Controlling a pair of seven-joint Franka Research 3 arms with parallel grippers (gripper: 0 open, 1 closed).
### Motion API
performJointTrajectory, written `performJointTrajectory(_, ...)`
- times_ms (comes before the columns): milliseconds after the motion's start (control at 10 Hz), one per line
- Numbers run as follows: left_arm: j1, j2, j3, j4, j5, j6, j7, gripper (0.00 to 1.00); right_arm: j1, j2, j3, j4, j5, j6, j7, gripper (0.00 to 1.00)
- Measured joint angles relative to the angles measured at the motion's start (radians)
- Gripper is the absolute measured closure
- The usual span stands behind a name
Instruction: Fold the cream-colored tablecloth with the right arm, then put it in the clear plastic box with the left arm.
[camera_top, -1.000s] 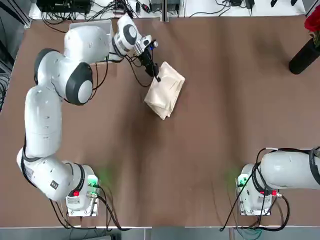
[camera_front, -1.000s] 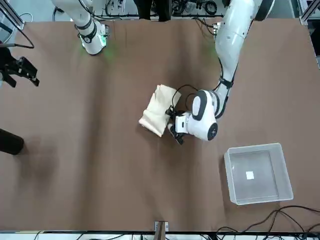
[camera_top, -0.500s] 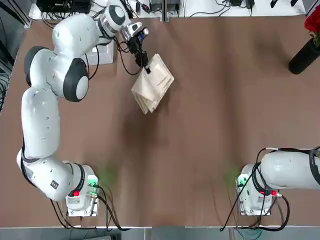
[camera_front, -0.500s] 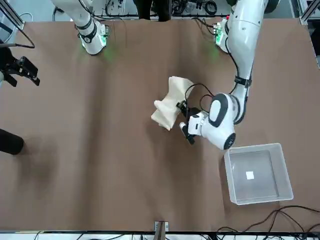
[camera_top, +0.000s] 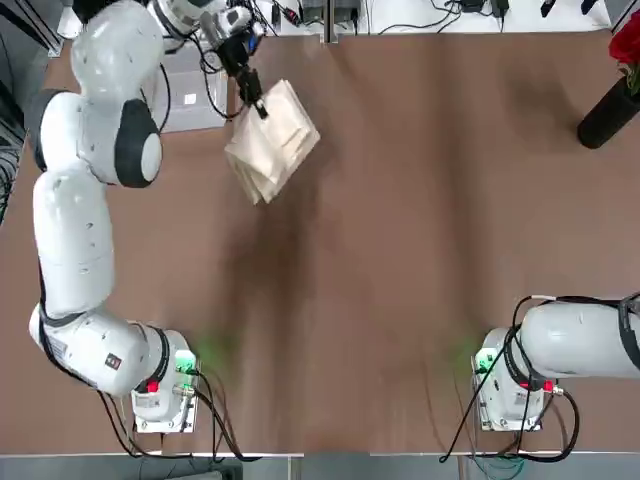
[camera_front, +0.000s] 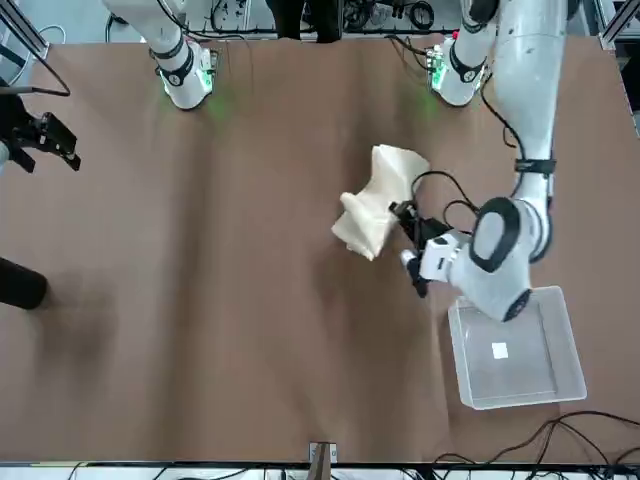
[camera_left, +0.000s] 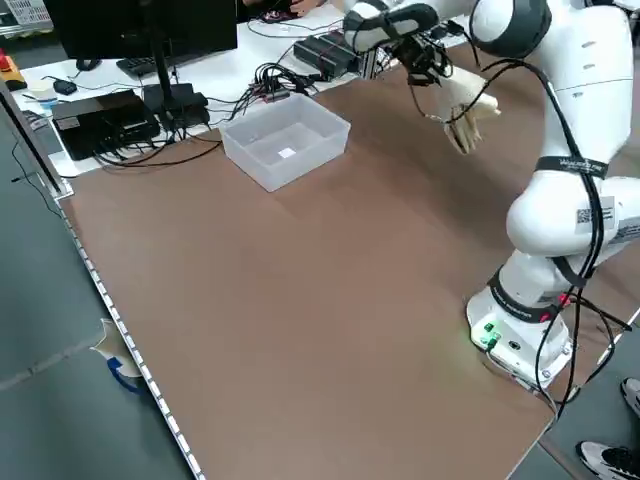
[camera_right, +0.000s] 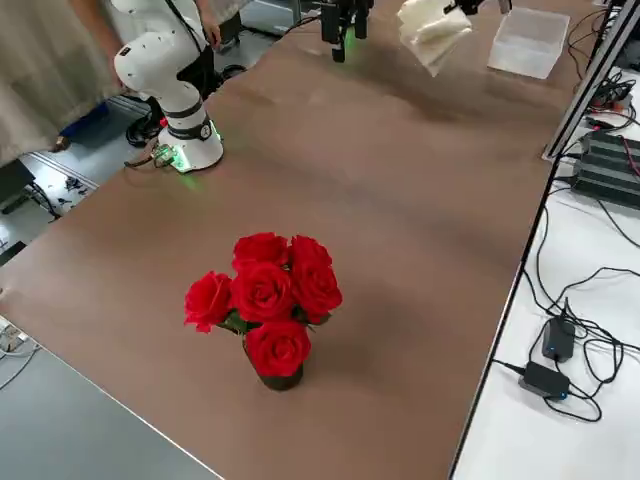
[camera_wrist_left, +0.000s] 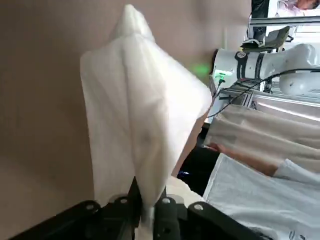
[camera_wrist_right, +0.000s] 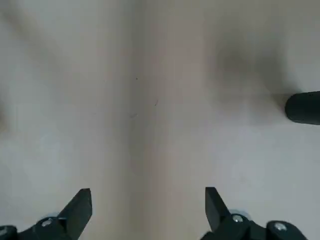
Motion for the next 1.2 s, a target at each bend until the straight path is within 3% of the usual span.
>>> performJointTrajectory(500, 0.181, -0.016, 0.0, 0.112, 0.097, -0.071, 0.147, 0.87, 0.0, 0.0, -0.002, 0.0, 0.0, -0.002, 0.0, 0.0)
performJointTrajectory(700, 0.237, -0.021, -0.001, 0.173, 0.18, -0.076, 0.209, 0.87, 0.0, 0.0, -0.003, 0.0, 0.0, -0.01, 0.0, 0.0)
performJointTrajectory(1000, 0.288, -0.024, 0.016, 0.262, 0.273, -0.08, 0.292, 0.87, 0.0, 0.0, -0.004, 0.0, 0.0, -0.011, 0.0, 0.0)
performJointTrajectory(1200, 0.297, -0.019, 0.056, 0.276, 0.325, -0.074, 0.402, 0.87, 0.0, 0.0, -0.004, 0.0, 0.0, -0.011, 0.0, 0.0)
